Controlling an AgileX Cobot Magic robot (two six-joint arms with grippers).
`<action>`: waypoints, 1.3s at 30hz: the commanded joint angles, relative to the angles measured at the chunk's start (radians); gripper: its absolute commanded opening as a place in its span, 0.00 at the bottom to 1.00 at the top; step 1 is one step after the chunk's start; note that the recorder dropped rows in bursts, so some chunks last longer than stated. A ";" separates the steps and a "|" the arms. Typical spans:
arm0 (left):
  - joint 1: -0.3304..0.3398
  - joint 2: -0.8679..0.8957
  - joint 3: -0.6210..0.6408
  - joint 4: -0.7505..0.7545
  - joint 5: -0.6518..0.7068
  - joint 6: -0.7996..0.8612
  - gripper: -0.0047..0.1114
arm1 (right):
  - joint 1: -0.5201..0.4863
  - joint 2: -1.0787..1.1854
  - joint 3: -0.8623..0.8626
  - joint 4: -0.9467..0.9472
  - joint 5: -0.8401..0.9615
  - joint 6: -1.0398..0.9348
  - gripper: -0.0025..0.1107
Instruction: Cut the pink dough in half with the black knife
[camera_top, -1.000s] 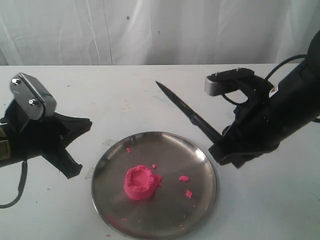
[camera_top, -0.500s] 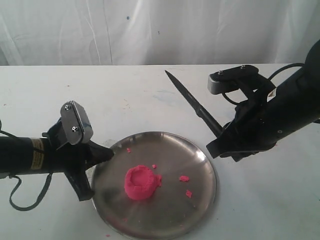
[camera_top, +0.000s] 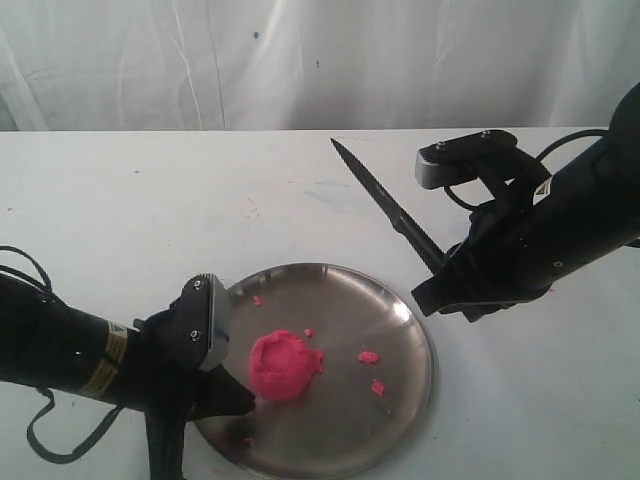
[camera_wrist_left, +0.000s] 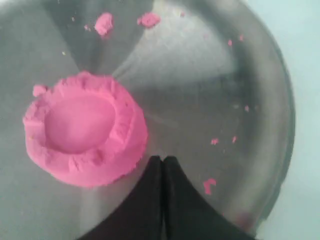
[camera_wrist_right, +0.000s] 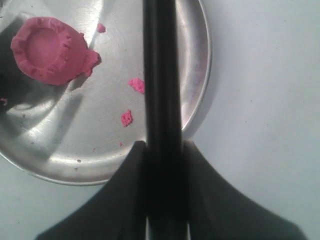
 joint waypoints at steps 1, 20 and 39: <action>-0.004 0.022 -0.022 0.035 0.163 0.006 0.04 | 0.001 -0.001 0.003 0.004 -0.007 0.004 0.02; -0.004 0.226 -0.178 -0.195 0.013 0.042 0.04 | 0.001 -0.001 0.003 0.004 -0.019 0.004 0.02; -0.002 -0.066 -0.209 -0.115 0.128 -0.127 0.04 | 0.001 0.002 0.011 0.008 0.044 -0.040 0.02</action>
